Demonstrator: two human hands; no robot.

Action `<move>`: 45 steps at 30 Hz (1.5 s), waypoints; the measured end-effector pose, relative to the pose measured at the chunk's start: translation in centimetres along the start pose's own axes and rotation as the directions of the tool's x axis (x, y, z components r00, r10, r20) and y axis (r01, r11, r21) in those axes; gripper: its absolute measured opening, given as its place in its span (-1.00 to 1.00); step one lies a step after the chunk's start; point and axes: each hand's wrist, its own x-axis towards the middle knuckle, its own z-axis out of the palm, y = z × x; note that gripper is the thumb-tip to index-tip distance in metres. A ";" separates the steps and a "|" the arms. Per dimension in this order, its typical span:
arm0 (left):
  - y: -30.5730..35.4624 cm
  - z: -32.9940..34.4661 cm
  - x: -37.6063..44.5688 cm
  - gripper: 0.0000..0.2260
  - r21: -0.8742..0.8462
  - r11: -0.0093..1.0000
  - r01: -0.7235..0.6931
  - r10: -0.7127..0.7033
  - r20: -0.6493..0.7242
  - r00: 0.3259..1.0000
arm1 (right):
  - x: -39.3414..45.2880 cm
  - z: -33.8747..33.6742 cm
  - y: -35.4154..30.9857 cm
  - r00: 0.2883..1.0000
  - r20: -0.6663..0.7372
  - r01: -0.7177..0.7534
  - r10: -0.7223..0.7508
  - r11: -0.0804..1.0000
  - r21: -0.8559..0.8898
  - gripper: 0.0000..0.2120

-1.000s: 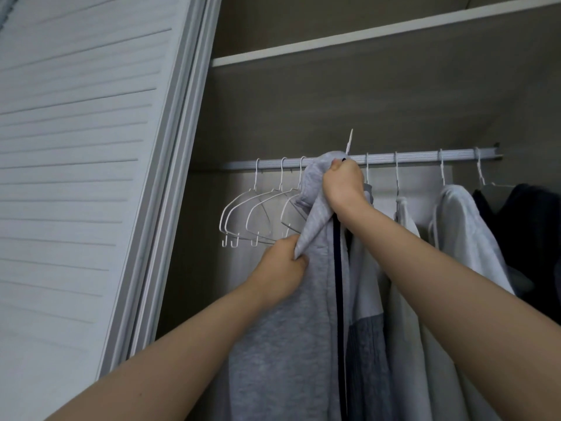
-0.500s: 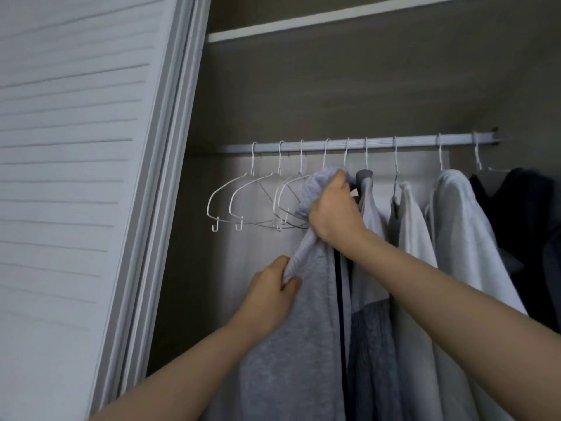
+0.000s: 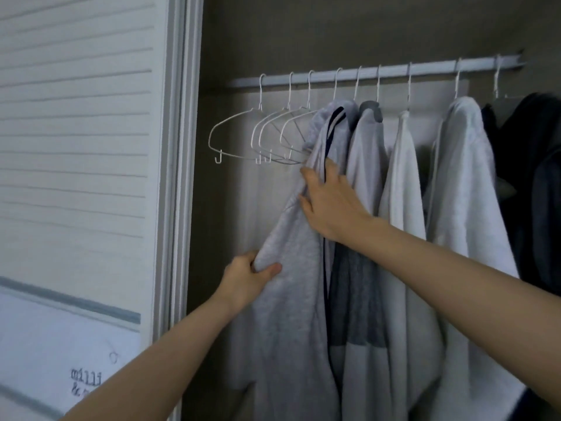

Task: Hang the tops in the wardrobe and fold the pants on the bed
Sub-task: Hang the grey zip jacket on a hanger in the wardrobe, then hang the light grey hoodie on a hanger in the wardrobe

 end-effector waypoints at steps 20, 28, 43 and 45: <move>-2.3 -0.3 -32.2 -0.77 0.328 0.929 0.170 -0.128 -0.146 0.981 | -29.5 1.4 -10.3 0.940 0.238 0.070 -0.245 0.820 0.569 -0.39; 0.7 4.6 -53.5 -0.80 0.323 0.736 0.594 -0.313 -0.616 0.723 | -43.9 0.2 -15.4 0.794 0.263 0.045 -0.548 0.483 0.874 -0.53; 13.6 30.7 -91.3 -0.80 -0.424 0.272 0.864 -0.292 -0.892 -0.346 | -72.9 -17.9 -19.0 0.035 -0.116 0.057 -0.993 -0.114 0.992 -0.59; 15.6 34.6 -95.7 -0.83 -0.553 0.254 0.793 -0.295 -0.826 -0.481 | -77.0 -20.9 -19.1 -0.068 -0.153 0.055 -0.986 -0.157 0.986 -0.58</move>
